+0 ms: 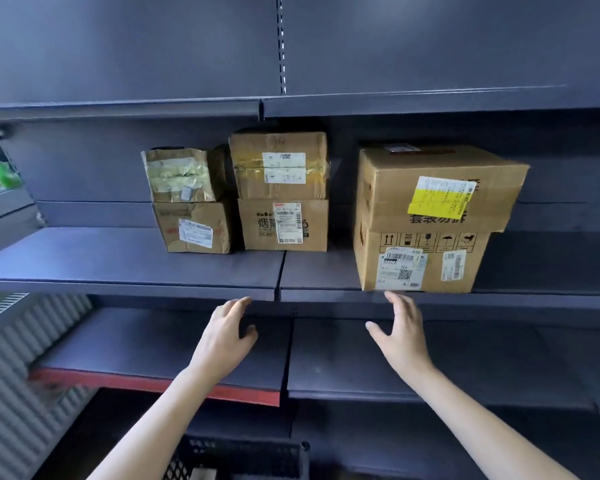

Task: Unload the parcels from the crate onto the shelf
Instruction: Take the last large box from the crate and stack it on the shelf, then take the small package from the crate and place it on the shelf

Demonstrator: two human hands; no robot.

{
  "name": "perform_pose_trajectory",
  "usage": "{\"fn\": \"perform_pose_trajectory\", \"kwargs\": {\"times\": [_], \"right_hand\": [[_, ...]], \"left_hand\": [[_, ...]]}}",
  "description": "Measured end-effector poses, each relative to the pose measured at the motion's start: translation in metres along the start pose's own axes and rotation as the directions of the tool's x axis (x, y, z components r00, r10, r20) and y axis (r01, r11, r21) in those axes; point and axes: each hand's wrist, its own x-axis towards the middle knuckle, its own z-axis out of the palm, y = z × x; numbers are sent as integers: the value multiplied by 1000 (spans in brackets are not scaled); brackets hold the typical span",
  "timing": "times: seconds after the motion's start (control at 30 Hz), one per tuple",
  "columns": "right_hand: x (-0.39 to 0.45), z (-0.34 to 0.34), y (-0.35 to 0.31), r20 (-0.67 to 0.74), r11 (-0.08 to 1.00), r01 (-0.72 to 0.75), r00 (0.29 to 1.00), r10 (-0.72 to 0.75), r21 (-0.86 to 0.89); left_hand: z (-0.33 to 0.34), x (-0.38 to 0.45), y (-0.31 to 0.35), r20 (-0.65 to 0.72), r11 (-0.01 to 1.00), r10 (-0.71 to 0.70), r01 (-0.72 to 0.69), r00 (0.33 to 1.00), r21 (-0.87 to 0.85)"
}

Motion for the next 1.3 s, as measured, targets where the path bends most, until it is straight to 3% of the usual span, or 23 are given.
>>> {"fn": "perform_pose_trajectory", "kwargs": {"times": [0.23,0.6,0.93,1.03,1.3], "right_hand": [[-28,48,-61,113,988,8,993,10,-154],[-75,59,-121,141,952,48,990,-5,-303],[-189,66,-141,117,984,23,993,-2,-179],[-221,73,-144,145,987,-36,988,60,-159],[-233,103,-159,179,973,-48,980,90,-226]], "left_hand": [[-32,-10,-50,109,993,67,-77,992,91],[-91,-53,-82,56,990,61,-68,997,126],[-128,-164,-78,144,981,0,-28,990,193],[-133,-188,-83,181,973,-32,-11,983,231],[-133,-192,-129,313,944,-150,42,938,326]]}}
